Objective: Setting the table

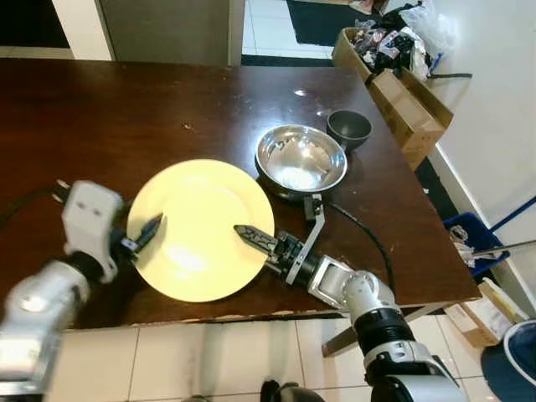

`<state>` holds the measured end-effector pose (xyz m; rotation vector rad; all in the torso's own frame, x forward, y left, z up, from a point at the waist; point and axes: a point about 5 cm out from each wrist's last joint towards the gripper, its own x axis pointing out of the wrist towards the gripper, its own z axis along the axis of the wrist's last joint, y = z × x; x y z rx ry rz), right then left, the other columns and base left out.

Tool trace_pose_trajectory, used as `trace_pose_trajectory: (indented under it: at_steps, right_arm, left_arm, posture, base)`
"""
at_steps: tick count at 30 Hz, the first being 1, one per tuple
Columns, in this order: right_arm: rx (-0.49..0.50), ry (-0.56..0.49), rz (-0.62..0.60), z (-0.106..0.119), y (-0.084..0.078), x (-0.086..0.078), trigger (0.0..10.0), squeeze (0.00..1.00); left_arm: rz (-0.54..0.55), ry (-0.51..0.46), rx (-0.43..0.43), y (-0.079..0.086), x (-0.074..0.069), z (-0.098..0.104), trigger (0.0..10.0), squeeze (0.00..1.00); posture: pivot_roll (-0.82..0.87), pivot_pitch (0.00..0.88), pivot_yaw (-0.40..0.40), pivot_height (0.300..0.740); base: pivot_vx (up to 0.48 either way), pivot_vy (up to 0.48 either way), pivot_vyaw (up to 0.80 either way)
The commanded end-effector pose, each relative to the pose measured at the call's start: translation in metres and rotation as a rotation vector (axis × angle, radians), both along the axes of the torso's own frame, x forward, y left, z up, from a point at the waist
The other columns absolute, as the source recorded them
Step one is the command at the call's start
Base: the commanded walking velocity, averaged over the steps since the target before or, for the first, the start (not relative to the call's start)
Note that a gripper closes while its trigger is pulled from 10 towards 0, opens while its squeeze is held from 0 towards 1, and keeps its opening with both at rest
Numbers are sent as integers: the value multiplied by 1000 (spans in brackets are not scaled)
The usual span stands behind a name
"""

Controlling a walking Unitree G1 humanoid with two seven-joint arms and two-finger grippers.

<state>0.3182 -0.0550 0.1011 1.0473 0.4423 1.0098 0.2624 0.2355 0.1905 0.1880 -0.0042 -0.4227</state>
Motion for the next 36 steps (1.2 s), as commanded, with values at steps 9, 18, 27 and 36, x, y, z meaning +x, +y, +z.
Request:
trace_pose_trajectory:
  at_steps: [9, 18, 27, 36]
  right_arm:
    - [-51, -53, -66, 6, -9, 7, 0, 0]
    - [-48, -219, -158, 36, -26, 14, 10000, 0]
    - [-196, -523, -424, 89, -53, 13, 10000, 0]
    - [-146, -585, -656, 128, -58, 0, 10000, 0]
  left_arm:
    - [65, 47, -168, 27, -11, 2, 10000, 0]
    - [459, -36, -445, 74, -1, 8, 10000, 0]
    - [508, -42, -211, 47, 9, 3, 10000, 0]
    - [351, 6, -158, -15, 18, -15, 10000, 0]
  posture:
    - [36, 91, -44, 740]
    - [23, 89, -45, 740]
    - [13, 84, -41, 740]
    - [-18, 55, -11, 740]
  base:
    - [0, 0, 0]
    - [0, 0, 0]
    - [0, 0, 0]
    - [0, 0, 0]
